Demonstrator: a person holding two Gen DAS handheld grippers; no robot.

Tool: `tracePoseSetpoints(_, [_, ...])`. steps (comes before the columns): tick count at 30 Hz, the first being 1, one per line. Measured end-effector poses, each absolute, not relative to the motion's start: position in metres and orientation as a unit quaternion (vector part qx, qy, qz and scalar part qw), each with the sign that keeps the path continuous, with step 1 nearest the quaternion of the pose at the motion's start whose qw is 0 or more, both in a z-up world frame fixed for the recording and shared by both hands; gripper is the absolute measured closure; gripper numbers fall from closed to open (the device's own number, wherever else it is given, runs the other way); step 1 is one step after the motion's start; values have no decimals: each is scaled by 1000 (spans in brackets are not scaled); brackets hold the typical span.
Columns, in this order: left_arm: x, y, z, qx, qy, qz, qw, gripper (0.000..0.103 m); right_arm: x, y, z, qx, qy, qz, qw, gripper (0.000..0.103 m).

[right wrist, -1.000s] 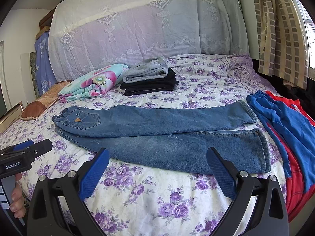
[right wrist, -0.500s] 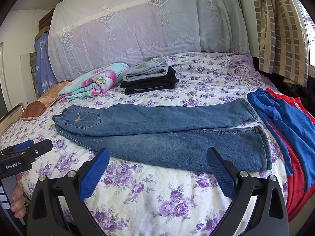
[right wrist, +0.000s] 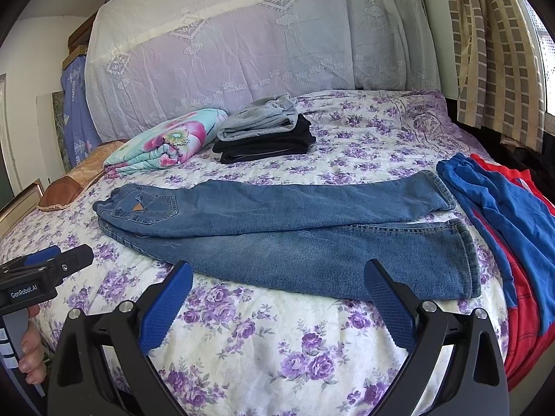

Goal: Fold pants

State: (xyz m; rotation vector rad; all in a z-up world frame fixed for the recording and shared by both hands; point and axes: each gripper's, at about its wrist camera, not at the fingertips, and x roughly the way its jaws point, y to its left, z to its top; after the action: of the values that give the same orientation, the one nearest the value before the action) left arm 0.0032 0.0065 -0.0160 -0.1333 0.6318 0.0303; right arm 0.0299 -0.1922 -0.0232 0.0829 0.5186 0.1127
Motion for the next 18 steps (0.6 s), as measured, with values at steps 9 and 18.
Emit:
tracePoseSetpoints(9, [3,7,-16,-65,311,15,948,5,30,-193,-23,43,257,56,964,4])
tracePoseSetpoints(18, [4,5,-17,-64,315,14,947,5,31,-192,-22,44,261,56,963,4])
